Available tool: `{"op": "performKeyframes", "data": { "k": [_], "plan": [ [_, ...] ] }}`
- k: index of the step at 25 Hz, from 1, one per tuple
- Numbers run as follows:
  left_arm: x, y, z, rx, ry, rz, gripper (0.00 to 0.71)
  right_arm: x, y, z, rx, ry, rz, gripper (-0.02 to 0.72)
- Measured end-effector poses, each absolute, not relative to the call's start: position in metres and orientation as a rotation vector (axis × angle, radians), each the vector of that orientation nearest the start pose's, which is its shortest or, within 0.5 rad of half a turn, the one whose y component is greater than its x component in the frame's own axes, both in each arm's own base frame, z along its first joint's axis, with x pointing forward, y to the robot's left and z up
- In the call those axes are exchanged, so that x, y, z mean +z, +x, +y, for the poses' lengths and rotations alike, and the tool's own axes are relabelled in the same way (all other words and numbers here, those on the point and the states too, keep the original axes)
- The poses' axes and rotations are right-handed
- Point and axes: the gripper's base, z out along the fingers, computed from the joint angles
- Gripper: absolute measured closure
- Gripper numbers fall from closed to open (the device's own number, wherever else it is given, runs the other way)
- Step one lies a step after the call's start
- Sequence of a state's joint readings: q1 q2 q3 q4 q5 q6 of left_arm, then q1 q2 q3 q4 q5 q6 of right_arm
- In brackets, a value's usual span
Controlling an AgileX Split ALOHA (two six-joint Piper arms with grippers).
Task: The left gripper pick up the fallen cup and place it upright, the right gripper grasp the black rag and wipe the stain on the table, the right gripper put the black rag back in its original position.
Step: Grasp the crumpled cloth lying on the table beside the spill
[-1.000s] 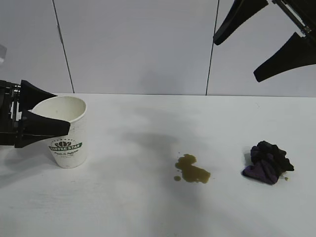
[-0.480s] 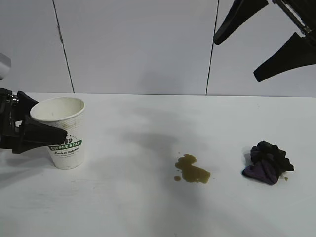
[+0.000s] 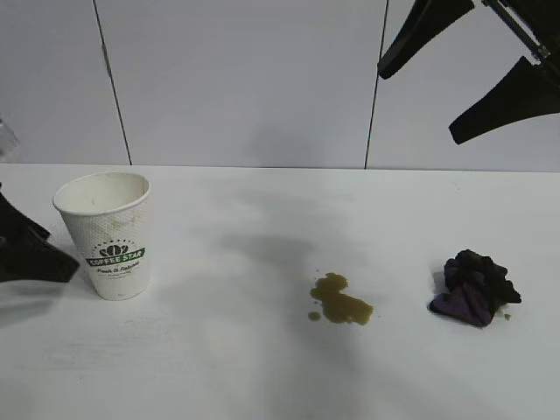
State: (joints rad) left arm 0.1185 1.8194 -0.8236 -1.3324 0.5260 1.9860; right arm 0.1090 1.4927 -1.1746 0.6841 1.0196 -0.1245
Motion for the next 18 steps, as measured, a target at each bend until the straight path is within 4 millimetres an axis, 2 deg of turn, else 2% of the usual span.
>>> {"op": "performKeyframes", "data": {
  "k": [2,5,8,11,14,18],
  "plan": [
    [0.155,0.322,0.004,-0.177,0.714,2.328,0.097,0.302,0.291,0.081,0.885,0.054,2.691,0.156],
    [0.194,0.318,0.019,0.055,0.522,2.278,0.126,0.302,0.291,0.081,0.885,0.055,2.690,0.156],
    [0.240,0.309,0.033,0.249,0.328,2.146,0.135,0.302,0.291,0.081,0.885,0.055,2.690,0.156],
    [0.287,0.289,0.044,0.418,0.162,1.974,0.137,0.302,0.292,0.081,0.883,0.057,2.686,0.156],
    [0.329,0.263,0.049,0.481,0.028,1.811,0.137,0.302,0.293,0.081,0.879,0.061,2.677,0.156],
    [0.380,0.218,0.039,0.403,-0.001,1.614,0.137,0.302,0.293,0.081,0.879,0.061,2.678,0.156]
  ]
}}
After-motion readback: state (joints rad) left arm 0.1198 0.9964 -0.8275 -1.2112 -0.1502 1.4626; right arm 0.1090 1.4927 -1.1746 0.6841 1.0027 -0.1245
